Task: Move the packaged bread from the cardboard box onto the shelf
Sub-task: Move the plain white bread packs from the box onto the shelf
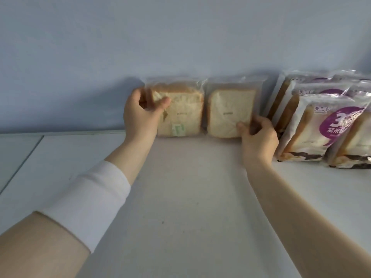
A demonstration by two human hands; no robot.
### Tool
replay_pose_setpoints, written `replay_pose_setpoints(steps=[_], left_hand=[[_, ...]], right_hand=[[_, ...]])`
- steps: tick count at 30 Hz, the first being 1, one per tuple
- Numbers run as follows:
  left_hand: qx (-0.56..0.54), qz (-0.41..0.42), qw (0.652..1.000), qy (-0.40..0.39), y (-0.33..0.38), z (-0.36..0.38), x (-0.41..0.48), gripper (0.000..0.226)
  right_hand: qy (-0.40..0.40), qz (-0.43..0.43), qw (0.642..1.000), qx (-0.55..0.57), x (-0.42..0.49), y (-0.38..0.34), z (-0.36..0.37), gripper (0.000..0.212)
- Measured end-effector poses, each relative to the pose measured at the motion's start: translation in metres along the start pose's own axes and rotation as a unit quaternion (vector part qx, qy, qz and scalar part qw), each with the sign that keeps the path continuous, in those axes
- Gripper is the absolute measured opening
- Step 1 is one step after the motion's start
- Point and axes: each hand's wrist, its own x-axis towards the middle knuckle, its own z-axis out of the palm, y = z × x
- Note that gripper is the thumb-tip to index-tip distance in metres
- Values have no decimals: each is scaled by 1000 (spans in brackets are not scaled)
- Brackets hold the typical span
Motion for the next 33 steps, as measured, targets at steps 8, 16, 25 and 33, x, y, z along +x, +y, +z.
replay_pose_setpoints(steps=[8, 16, 25, 33], left_hand=[[56, -27, 998, -1, 25, -15, -26, 68], [455, 281, 804, -260, 78, -70, -146, 52], [417, 445, 636, -473, 197, -34, -369, 43], [365, 528, 521, -563, 224, 57, -656, 43]], right_hand=[[-24, -36, 991, -126, -44, -24, -13, 68], [-121, -115, 912, -375, -167, -31, -119, 59], [-41, -1, 862, -506, -296, 4, -370, 53], [1, 273, 806, -526, -435, 143, -621, 46]])
